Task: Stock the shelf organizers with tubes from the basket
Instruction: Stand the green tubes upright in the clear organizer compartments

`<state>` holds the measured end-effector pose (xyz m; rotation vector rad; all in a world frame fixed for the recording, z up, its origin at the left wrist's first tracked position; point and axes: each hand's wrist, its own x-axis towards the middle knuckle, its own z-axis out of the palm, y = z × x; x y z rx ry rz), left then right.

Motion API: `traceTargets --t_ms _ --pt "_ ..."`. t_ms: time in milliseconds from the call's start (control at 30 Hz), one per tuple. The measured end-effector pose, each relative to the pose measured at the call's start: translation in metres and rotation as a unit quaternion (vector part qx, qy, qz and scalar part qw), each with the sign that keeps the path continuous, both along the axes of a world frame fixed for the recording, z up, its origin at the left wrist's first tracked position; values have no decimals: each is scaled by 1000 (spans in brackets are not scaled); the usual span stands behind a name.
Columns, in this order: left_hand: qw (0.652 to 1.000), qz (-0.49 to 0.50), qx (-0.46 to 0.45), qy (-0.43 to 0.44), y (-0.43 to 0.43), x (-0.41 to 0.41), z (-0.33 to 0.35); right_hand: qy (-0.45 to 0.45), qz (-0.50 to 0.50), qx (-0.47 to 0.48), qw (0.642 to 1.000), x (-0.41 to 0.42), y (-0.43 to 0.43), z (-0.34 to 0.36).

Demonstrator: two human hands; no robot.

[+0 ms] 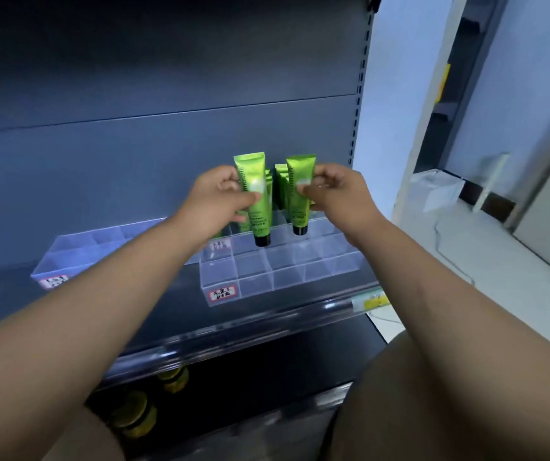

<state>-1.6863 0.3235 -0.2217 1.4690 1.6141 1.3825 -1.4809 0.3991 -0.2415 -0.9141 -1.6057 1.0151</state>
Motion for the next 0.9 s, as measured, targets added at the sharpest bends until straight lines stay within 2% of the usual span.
traceTargets --t_ms 133,433,633,900 --pt "999 31 30 0 38 19 -21 69 -34 -13 997 19 30 -27" --pt "997 27 64 18 104 46 -40 135 -117 -3 984 38 104 -49" --pt "997 26 69 29 127 60 -47 59 -83 4 995 29 133 -60" --pt "996 29 74 39 139 70 -56 12 -55 -18 998 24 162 -86"
